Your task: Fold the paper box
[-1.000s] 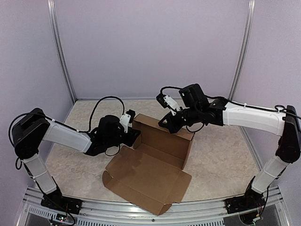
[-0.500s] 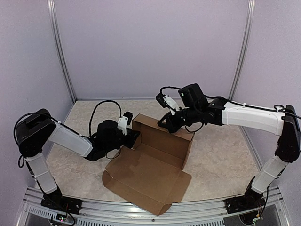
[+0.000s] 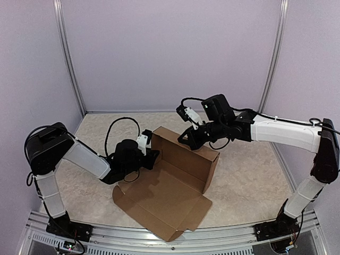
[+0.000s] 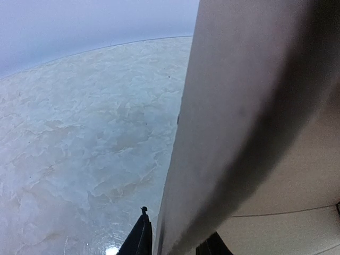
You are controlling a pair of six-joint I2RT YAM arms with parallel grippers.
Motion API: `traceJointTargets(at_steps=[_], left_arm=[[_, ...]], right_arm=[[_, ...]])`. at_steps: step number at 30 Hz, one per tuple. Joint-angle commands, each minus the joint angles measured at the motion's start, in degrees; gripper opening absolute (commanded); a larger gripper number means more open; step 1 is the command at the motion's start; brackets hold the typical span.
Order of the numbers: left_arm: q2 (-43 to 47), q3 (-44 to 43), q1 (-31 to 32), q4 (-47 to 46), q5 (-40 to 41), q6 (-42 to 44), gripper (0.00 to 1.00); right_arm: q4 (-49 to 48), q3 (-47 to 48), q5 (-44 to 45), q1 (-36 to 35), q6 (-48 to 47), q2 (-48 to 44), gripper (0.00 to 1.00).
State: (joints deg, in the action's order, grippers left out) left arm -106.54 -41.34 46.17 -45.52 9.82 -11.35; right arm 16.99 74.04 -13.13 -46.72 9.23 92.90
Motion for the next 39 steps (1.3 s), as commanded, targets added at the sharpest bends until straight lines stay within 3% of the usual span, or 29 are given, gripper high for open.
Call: traceJointTargets(at_steps=[1,11,16,20,22,23,24,32,39], left_arm=[[-2.11,-1.70,-0.11,-0.39,1.18,-0.26,0.25],[-2.61,-1.38,-1.65,-1.17,-0.72,-0.10,0.26],[0.12,2.12,-4.63,-4.43,-6.46,-0.14,0.36],[1.44,3.18,-7.18,-6.70,-13.51,-0.95,0.63],[1.53,3.33,-7.86,-7.46,-15.23,-1.38,0.72],[1.59,3.30,-7.93,-7.67,-15.54,-1.25,0.93],[1.69,3.10,-7.94,-7.52,-15.82,-0.95,0.98],[0.52,1.23,-7.85,-5.37,-15.70,1.22,0.98],[-1.37,-0.70,-7.92,-4.32,-14.90,3.05,0.86]], right_arm=[[0.75,-0.30,-1.01,0.37,1.19,-0.24,0.00],[0.69,-0.49,-1.07,0.40,1.70,-0.21,0.00],[0.53,-0.79,-1.16,0.44,1.72,-0.53,0.00],[0.32,-1.32,-1.11,0.43,1.53,-0.79,0.00],[0.11,-1.52,-1.20,0.42,1.59,-0.93,0.00],[0.08,-1.58,-1.18,0.46,1.58,-0.99,0.00],[0.17,-1.68,-1.17,0.44,1.54,-0.97,0.00],[0.33,-1.97,-1.07,0.46,1.35,-1.22,0.00],[1.35,-1.85,-1.38,0.35,1.57,-1.25,0.00]])
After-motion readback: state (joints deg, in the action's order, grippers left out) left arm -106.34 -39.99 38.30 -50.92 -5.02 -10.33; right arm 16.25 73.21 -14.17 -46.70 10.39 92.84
